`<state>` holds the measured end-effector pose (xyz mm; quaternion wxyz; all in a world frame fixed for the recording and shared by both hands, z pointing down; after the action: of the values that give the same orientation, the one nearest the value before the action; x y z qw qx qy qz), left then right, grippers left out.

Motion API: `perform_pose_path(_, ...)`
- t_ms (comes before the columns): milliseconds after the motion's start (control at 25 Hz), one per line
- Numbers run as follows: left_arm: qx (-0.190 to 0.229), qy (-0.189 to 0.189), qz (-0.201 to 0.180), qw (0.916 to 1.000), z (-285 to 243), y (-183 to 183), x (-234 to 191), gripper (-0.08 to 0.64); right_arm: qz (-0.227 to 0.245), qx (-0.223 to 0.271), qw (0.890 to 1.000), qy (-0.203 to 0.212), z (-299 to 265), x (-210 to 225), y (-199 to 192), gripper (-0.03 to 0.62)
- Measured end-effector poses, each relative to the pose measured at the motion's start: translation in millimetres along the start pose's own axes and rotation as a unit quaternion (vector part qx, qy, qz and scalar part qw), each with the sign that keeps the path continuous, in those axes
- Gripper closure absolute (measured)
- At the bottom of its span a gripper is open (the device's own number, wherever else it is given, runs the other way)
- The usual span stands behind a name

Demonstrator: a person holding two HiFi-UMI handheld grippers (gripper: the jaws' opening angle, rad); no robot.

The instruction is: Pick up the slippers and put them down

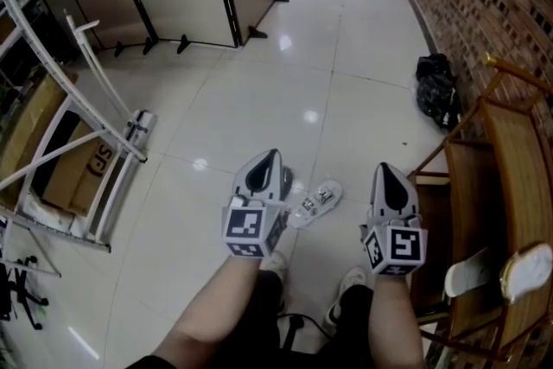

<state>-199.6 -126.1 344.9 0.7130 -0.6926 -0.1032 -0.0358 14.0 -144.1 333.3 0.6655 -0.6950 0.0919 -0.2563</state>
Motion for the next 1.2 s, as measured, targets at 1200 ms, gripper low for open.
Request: perform_pose_path(1200,0.007,-0.021,-0.037,0.9991,-5,-1,18,0.555,-0.004,-0.007,1.000,-0.013,-7,6,-4,0.584)
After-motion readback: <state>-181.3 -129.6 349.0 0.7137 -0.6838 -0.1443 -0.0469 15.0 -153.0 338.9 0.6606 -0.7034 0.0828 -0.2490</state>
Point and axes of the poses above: the fingertips, and each gripper's own axes: z backward along the fingers, x to its right, y out of its top, the point moved 1 cm from there along z, backward along the fingers, and after that the axes turned 15 degrees about -z, right-handed, at the moved point
